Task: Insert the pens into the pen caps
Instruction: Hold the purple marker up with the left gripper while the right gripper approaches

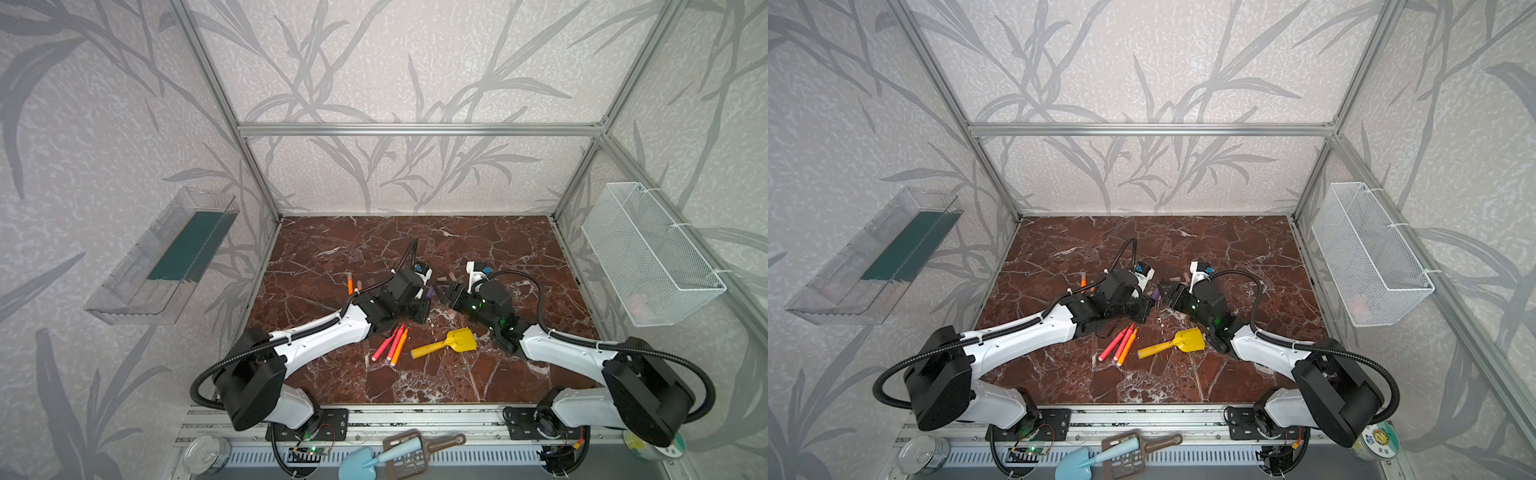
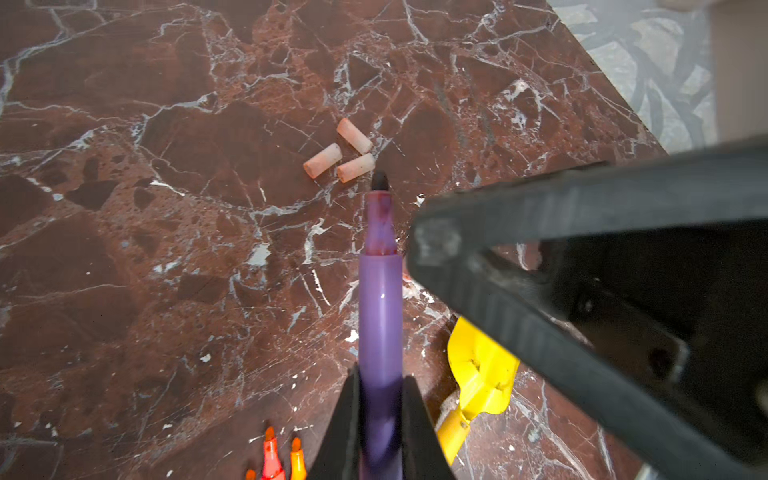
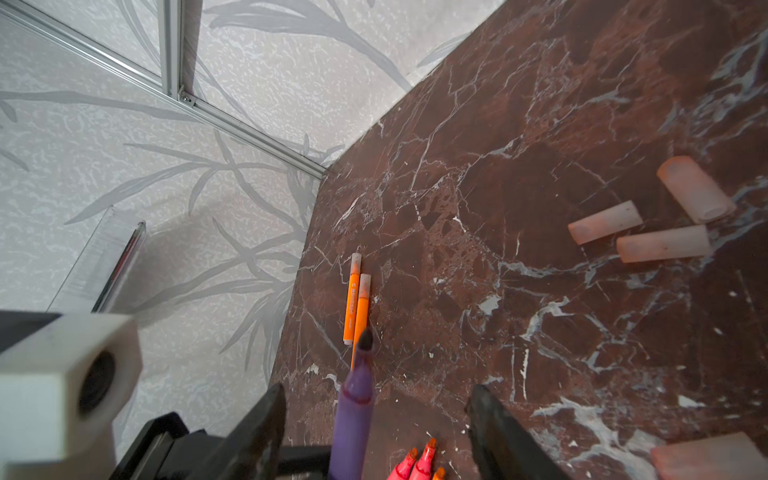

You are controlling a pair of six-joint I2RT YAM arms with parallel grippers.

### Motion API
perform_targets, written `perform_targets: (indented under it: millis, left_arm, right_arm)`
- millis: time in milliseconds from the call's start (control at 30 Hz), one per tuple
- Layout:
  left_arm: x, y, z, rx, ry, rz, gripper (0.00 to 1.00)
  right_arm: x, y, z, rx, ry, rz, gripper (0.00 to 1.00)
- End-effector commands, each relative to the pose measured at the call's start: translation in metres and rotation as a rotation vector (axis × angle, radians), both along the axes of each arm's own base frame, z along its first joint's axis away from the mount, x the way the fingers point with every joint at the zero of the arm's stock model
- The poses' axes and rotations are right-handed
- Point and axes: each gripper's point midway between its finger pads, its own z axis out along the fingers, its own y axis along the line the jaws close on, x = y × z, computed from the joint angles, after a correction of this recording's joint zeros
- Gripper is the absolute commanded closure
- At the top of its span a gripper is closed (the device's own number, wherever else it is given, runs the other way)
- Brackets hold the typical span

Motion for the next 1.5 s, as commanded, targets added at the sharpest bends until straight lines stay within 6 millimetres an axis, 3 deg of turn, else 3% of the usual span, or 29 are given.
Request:
perform_targets:
  millis: [0,167,667,900,1067,1167,1300,1467]
  left_arm:
    - [0.002,-0.007,0.006,-0.024,-0.019,-0.003,0.97]
    - [0.001,-0.012,0.008,-0.031,-0.022,-0.018,0.97]
    - [-0.001,-0.015,0.006,-0.029,-0.026,-0.032,0.97]
    - [0.005,-0.012,-0.003,-0.032,-0.050,0.005,0.71]
    - [0.009,-0.013,-0.010,-0.023,-0.044,0.020,0.64]
    - [0.011,-0.016,-0.010,-0.039,-0.048,0.017,0.64]
    - [0.013,-0.018,-0.010,-0.044,-0.055,0.022,0.72]
    - [0.016,-0.017,-0.012,-0.043,-0.059,0.037,0.94]
  right_arm:
    - [0.002,0.015,0.029,0.080,-0.053,0.037,0.33]
    - [0.004,0.016,0.023,0.079,-0.039,0.027,0.34]
    - [0.008,0.025,0.010,0.086,0.013,0.044,0.79]
    - [0.008,0.025,0.011,0.099,0.012,0.041,0.89]
    - [0.006,0.029,0.014,0.121,-0.003,0.050,0.91]
    - [0.006,0.031,0.015,0.131,-0.004,0.058,0.92]
    - [0.006,0.035,0.013,0.137,0.001,0.063,0.92]
    - [0.006,0.035,0.010,0.141,0.007,0.059,0.92]
